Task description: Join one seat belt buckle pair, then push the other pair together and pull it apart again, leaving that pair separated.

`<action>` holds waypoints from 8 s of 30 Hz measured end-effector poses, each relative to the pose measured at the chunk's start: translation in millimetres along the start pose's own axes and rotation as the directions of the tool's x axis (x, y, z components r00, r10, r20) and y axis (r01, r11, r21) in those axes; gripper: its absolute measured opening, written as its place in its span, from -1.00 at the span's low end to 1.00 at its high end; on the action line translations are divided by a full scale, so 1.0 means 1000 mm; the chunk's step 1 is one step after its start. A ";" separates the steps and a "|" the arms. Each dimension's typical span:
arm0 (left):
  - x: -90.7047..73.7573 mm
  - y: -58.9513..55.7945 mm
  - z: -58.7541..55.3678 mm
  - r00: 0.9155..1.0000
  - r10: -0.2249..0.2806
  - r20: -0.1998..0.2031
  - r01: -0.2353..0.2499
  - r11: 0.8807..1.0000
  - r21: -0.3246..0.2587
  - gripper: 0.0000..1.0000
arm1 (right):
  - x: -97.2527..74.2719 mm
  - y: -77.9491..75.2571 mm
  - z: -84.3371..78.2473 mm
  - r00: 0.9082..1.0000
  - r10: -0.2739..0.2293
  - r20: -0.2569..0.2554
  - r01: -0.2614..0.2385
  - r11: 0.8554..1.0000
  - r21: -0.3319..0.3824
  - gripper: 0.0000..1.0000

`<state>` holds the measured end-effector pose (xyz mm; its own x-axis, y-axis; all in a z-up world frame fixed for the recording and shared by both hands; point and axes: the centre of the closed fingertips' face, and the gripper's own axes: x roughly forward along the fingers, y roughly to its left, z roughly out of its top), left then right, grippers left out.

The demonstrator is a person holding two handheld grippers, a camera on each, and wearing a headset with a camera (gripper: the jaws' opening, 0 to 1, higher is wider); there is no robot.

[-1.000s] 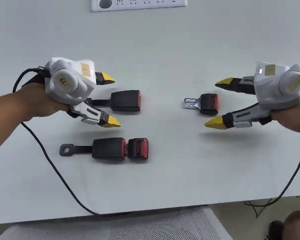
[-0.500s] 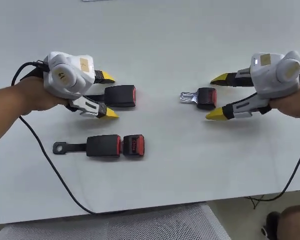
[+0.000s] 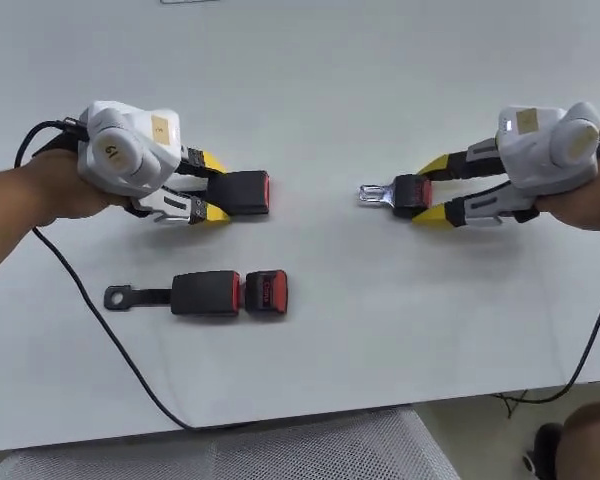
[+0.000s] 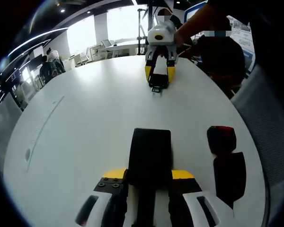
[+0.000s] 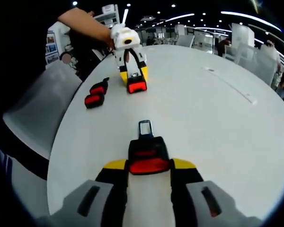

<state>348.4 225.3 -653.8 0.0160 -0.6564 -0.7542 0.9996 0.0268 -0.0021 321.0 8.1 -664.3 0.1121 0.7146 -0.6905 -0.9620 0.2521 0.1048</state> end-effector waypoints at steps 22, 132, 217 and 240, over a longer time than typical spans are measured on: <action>0.007 -0.004 -0.006 1.000 -0.015 -0.020 0.016 0.999 0.029 -0.34 | 0.011 0.001 0.008 0.998 0.022 0.064 -0.022 1.000 -0.004 -0.34; 0.020 -0.007 -0.005 0.996 -0.025 -0.083 0.026 0.999 0.022 -0.36 | 0.116 0.011 0.094 0.978 -0.176 0.113 0.162 0.979 0.126 -0.30; 0.020 -0.003 -0.003 0.994 -0.029 -0.107 0.030 0.999 0.012 -0.33 | 0.013 -0.008 0.001 0.985 -0.174 0.018 0.171 0.981 0.088 -0.29; 0.022 -0.008 -0.001 0.989 -0.043 -0.144 0.040 0.999 -0.025 -0.22 | -0.002 -0.014 0.000 0.977 -0.211 -0.007 0.211 0.972 0.100 0.15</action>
<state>340.8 211.2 -671.0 -0.0300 -0.5412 -0.8403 0.9987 0.0194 -0.0481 334.1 3.6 -664.5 0.3106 0.6406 -0.7023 -0.8870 0.4610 0.0282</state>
